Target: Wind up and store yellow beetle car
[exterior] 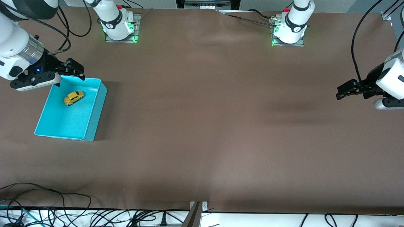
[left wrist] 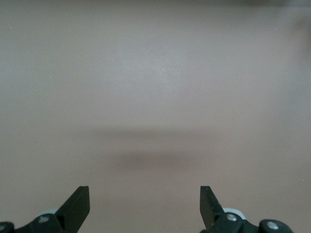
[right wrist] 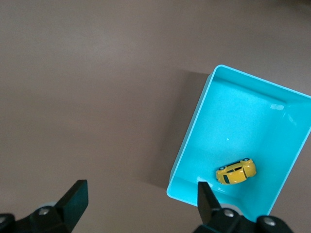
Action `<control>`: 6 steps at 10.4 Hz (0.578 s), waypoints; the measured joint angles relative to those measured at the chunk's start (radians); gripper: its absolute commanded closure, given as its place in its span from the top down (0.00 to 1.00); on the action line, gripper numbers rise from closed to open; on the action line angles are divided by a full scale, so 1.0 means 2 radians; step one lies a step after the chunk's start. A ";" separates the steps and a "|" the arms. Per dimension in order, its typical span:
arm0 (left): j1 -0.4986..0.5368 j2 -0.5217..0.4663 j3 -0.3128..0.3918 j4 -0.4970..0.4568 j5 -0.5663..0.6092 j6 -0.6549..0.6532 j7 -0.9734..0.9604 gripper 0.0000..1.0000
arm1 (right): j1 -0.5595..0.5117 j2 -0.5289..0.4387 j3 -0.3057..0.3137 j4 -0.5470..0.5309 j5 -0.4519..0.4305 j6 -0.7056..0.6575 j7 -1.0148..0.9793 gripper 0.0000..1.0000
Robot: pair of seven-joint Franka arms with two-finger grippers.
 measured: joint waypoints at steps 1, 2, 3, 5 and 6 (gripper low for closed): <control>0.000 0.000 0.000 0.000 0.000 0.000 0.000 1.00 | 0.001 0.001 -0.001 0.015 -0.001 -0.013 0.003 1.00; 0.000 0.000 0.000 0.000 0.000 0.000 0.000 1.00 | 0.002 0.007 -0.001 0.043 -0.001 -0.035 0.006 1.00; 0.000 0.000 0.000 0.000 0.000 0.000 0.000 1.00 | 0.003 0.019 -0.001 0.080 -0.001 -0.057 0.007 1.00; 0.000 0.000 0.000 0.000 0.000 0.000 0.000 1.00 | 0.003 0.042 -0.001 0.119 -0.002 -0.077 0.013 1.00; 0.000 0.000 0.000 0.000 0.000 0.000 0.000 1.00 | 0.003 0.047 -0.001 0.121 -0.002 -0.078 0.016 1.00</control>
